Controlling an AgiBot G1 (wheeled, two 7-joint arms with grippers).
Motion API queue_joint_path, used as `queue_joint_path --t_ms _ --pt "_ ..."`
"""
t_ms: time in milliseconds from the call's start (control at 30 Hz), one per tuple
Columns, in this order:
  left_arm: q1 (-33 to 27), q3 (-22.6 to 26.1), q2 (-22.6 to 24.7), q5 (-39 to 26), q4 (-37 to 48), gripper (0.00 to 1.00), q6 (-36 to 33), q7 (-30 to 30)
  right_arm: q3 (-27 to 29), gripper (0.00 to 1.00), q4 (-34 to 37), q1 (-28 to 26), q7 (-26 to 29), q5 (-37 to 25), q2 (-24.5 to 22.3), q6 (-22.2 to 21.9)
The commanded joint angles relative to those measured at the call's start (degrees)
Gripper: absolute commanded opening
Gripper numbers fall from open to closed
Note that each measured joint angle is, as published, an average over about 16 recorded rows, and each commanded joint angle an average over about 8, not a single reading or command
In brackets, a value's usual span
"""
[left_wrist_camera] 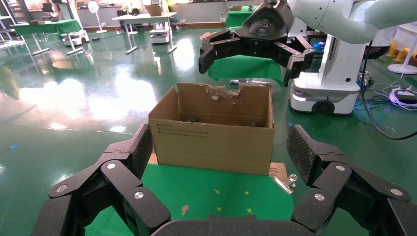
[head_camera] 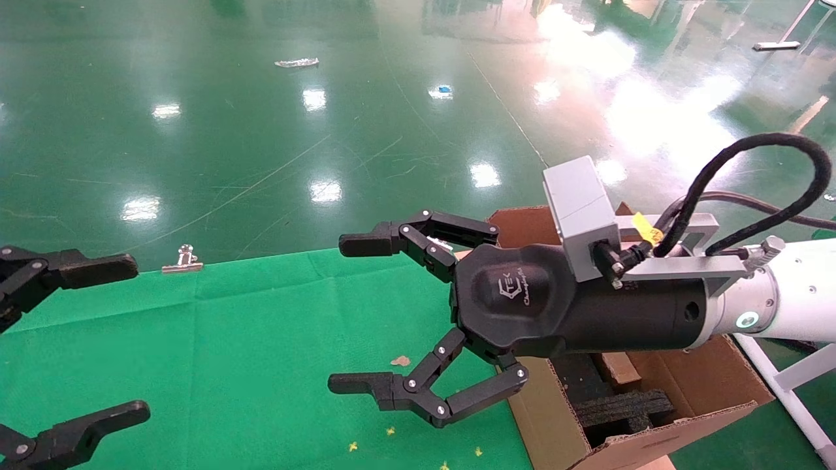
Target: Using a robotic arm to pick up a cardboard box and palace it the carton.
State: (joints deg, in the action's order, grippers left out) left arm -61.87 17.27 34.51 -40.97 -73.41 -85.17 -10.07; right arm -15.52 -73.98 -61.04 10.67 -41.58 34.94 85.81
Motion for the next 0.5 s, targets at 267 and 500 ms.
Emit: queue_joint_path --t_ms 267,500 --pt "0.0 0.0 0.0 0.0 0.0 1.0 0.0 0.0 -0.4 1.0 0.3 -0.4 0.1 -0.2 0.0 -0.1" --pt "0.0 0.0 0.0 0.0 0.0 1.0 0.0 0.0 -0.5 1.0 0.4 -0.5 0.1 -0.3 0.1 -0.1"
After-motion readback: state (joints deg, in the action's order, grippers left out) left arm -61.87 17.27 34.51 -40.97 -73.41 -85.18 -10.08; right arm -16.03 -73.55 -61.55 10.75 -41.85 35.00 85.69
